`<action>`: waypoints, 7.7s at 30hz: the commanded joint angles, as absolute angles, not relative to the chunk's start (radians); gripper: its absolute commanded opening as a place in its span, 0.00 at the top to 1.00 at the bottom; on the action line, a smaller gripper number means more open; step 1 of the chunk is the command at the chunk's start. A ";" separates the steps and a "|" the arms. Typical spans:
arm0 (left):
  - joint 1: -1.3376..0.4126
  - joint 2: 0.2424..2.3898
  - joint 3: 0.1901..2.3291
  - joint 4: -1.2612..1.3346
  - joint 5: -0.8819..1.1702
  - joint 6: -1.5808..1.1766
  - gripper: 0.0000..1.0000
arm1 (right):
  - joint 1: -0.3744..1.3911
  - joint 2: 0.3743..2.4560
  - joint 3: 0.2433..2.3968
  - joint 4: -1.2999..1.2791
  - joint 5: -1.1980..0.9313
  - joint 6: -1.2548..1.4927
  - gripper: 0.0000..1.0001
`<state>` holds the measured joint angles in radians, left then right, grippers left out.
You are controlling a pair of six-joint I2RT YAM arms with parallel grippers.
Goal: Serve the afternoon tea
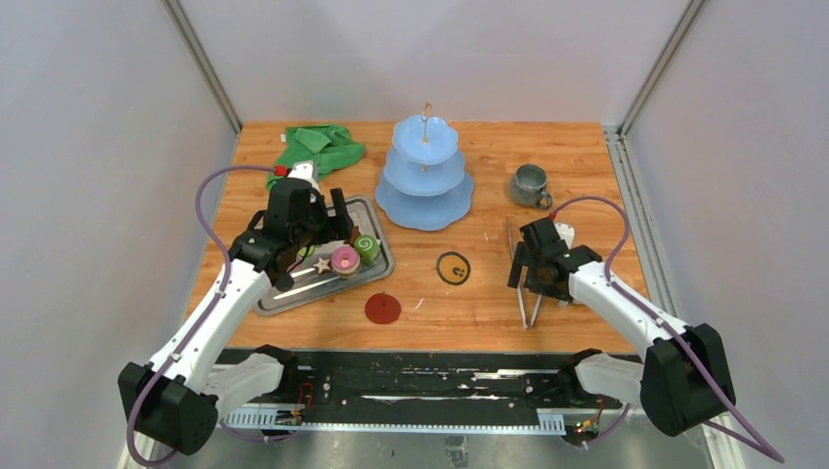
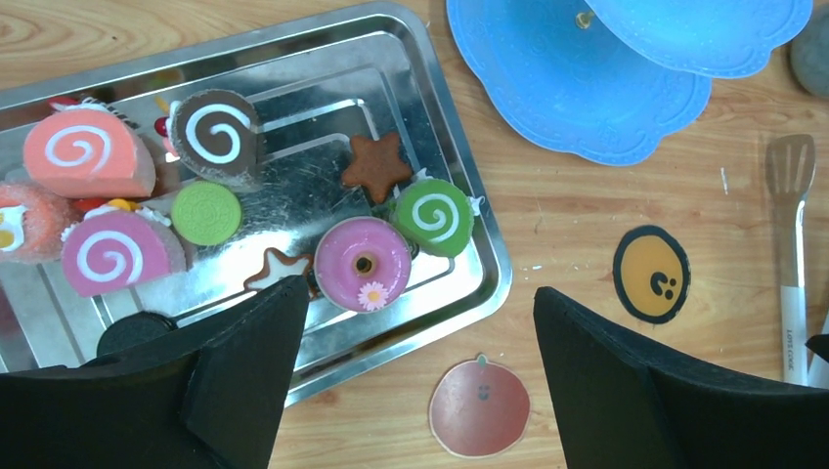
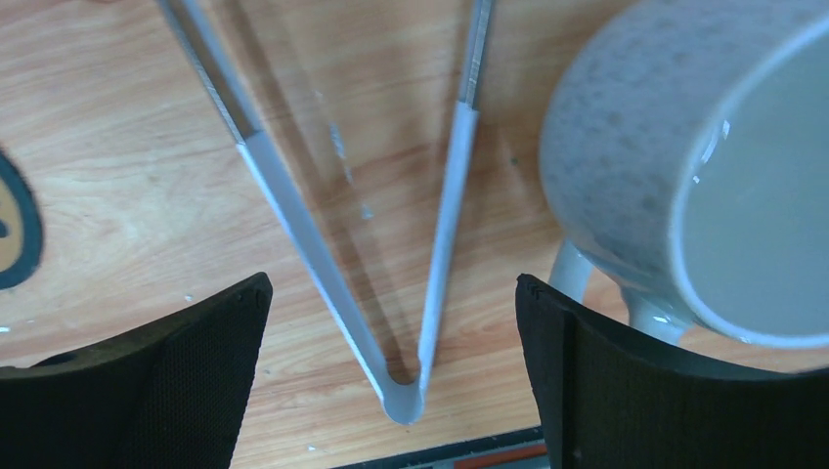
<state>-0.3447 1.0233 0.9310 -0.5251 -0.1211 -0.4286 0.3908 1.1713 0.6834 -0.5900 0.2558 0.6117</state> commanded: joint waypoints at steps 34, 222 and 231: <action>-0.354 1.045 0.947 -0.473 -0.100 -0.401 0.08 | 0.367 1.386 0.650 -0.300 0.237 0.470 0.00; -0.160 1.052 1.018 -0.640 -0.186 -0.423 0.03 | 0.856 1.372 1.365 -0.764 0.161 0.065 0.99; -0.160 1.037 1.003 -0.636 -0.182 -0.428 0.04 | 0.642 1.272 1.328 -0.763 0.136 0.042 0.99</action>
<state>-0.1658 1.0653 1.0000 -0.6384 -0.1871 -0.4370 0.7288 1.2739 1.3357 -0.7662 0.1253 0.0746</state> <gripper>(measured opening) 0.964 0.164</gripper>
